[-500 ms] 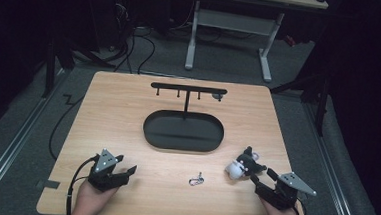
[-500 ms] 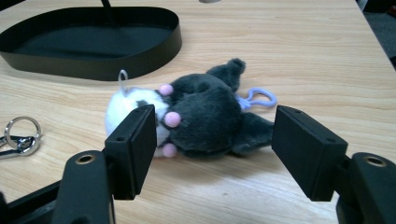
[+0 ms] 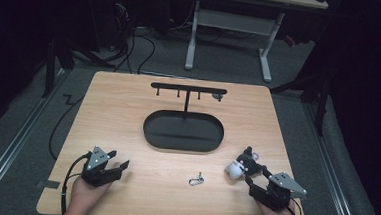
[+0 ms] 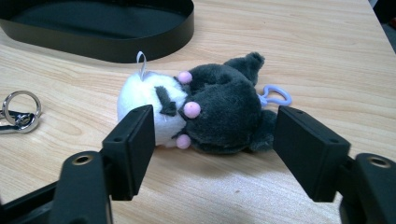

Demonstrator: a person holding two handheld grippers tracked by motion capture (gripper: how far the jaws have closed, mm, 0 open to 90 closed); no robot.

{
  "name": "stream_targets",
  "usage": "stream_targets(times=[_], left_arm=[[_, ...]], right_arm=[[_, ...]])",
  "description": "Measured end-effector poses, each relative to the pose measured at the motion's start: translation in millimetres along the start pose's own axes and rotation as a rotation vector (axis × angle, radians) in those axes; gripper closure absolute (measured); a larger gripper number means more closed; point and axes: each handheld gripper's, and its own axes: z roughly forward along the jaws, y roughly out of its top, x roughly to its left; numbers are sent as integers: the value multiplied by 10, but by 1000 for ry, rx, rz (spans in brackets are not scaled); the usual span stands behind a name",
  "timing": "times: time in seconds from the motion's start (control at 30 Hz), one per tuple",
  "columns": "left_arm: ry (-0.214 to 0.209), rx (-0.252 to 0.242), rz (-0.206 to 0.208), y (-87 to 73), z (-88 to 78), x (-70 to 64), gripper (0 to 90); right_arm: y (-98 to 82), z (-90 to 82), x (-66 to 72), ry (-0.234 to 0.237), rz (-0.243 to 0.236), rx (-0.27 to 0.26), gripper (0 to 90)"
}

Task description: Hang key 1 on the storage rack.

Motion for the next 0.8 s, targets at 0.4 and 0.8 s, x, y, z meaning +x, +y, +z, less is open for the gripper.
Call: stream_targets(times=[0.4, 0.8], left_arm=[[-28, 12, -25, -1, 19, 29, 365], [-29, -4, -19, -22, -7, 11, 362]], right_arm=[[-43, -22, -146, -24, 15, 40, 662], [-49, 128, -283, -33, 34, 110, 900]])
